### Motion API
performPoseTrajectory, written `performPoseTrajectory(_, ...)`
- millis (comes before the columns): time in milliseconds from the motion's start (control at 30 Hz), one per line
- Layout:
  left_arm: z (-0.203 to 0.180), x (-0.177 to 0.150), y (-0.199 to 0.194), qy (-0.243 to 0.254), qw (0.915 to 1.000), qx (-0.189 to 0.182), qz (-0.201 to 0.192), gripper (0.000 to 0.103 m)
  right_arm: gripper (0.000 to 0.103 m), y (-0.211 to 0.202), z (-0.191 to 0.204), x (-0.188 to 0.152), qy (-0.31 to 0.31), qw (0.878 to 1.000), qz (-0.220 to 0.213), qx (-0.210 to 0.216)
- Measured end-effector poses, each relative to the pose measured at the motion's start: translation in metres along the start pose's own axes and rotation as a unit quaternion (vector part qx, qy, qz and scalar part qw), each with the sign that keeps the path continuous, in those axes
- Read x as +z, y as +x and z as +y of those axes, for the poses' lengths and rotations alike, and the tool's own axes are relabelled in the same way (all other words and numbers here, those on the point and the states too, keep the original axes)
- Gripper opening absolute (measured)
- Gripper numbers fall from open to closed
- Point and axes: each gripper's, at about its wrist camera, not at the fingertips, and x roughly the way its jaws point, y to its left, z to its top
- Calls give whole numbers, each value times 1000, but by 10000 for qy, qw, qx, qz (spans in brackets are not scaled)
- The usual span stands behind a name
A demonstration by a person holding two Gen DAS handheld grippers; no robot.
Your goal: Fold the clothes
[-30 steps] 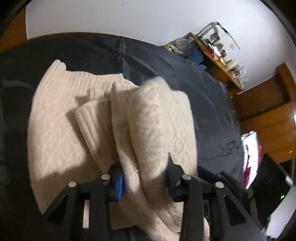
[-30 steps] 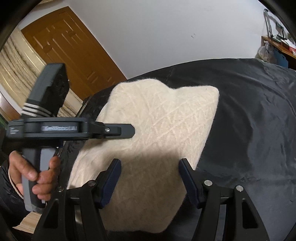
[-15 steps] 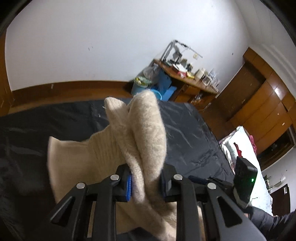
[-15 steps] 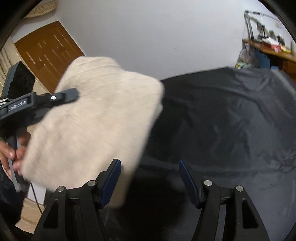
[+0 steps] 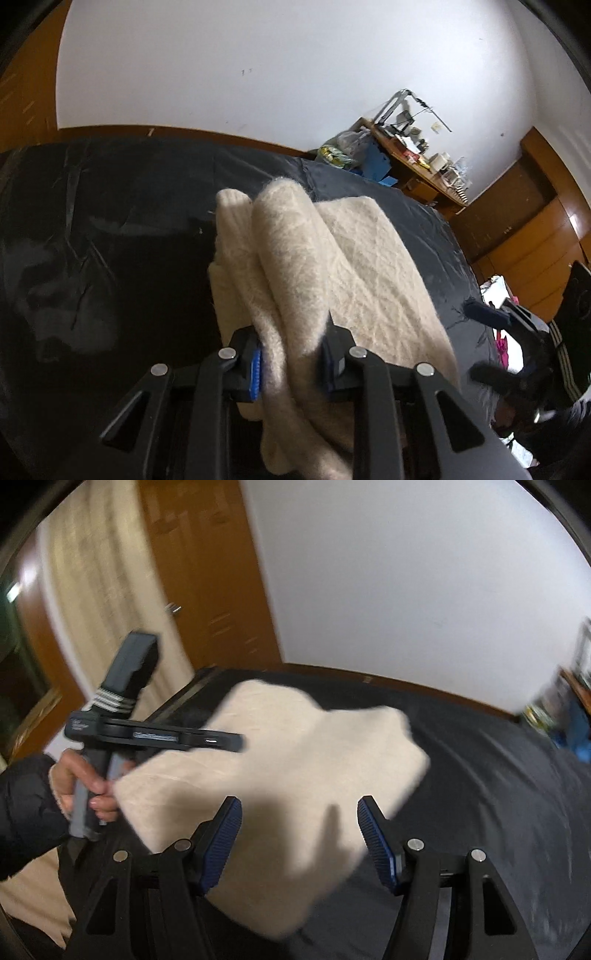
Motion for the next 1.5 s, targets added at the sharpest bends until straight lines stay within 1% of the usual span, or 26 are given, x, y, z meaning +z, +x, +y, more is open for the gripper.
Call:
performPoseTrajectory(33, 2, 0, 2, 30, 10000, -35, -8, 29, 67, 8, 7, 2, -136, 9999, 80, 32)
performPoseTrajectory(100, 5, 0, 6, 110, 9999, -81, -8, 30, 67, 35, 15, 1, -259, 9988, 408, 89)
performPoseTrajectory(200, 0, -1, 13, 390, 9992, 50, 57, 35, 68, 66, 11, -12, -133, 9966, 819, 2)
performPoseTrajectory(267, -2, 0, 13, 427, 9990, 119, 44, 37, 68, 74, 8, -19, -159, 9966, 808, -95)
performPoseTrajectory(300, -3, 1, 11, 359, 9993, 136, 17, 40, 68, 76, 8, -20, -185, 9964, 820, -142)
performPoseTrajectory(400, -7, 6, 5, 155, 9997, 187, -63, 41, 70, 78, 14, -17, -206, 9949, 950, -281)
performPoseTrajectory(467, -15, 12, -5, 74, 9994, 250, -209, 41, 71, 77, 14, -17, -191, 9949, 943, -308)
performPoseTrajectory(533, -24, 15, -22, 106, 9987, 276, -408, 41, 73, 74, 14, -19, -163, 9954, 895, -295)
performPoseTrajectory(567, -30, 16, -33, 190, 9981, 273, -524, 41, 73, 72, 14, -19, -150, 9957, 867, -290)
performPoseTrajectory(633, -48, 17, -47, 451, 9968, 177, -635, 42, 73, 61, 14, -18, -72, 9968, 730, -326)
performPoseTrajectory(667, -59, 16, -53, 627, 9957, 120, -673, 44, 73, 54, 14, -18, -21, 9973, 639, -348)
performPoseTrajectory(700, -68, 15, -58, 787, 9945, 72, -695, 49, 73, 47, 14, -17, 28, 9979, 546, -361)
performPoseTrajectory(767, -85, 13, -61, 1058, 9920, 3, -690, 53, 73, 32, 15, -17, 108, 9992, 317, -227)
performPoseTrajectory(800, -91, 12, -62, 1144, 9911, -46, -679, 53, 73, 26, 16, -17, 129, 9996, 211, -143)
performPoseTrajectory(900, -91, 11, -54, 990, 9930, -296, -570, 53, 73, 19, 30, -20, -96, 9999, 80, 62)
performPoseTrajectory(933, -87, 9, -50, 917, 9940, -300, -517, 53, 73, 24, 37, -19, -190, 9997, 127, 121)
performPoseTrajectory(1033, -66, -1, -30, 647, 9975, -46, -292, 53, 73, 44, 47, -25, -250, 9989, 346, 171)
performPoseTrajectory(1100, -54, -10, -13, 460, 9988, 147, -100, 53, 73, 62, 39, -26, -103, 9985, 458, 268)
performPoseTrajectory(1167, -44, -18, -1, 358, 9989, 303, 18, 53, 74, 71, 41, -27, -128, 9981, 536, 259)
performPoseTrajectory(1400, -31, -26, 15, 395, 9973, 620, 5, 52, 78, 84, 61, -32, -530, 9966, 624, 80)
performPoseTrajectory(1500, -32, -30, 18, 475, 9962, 734, -20, 52, 78, 85, 58, -29, -571, 9962, 640, 165)
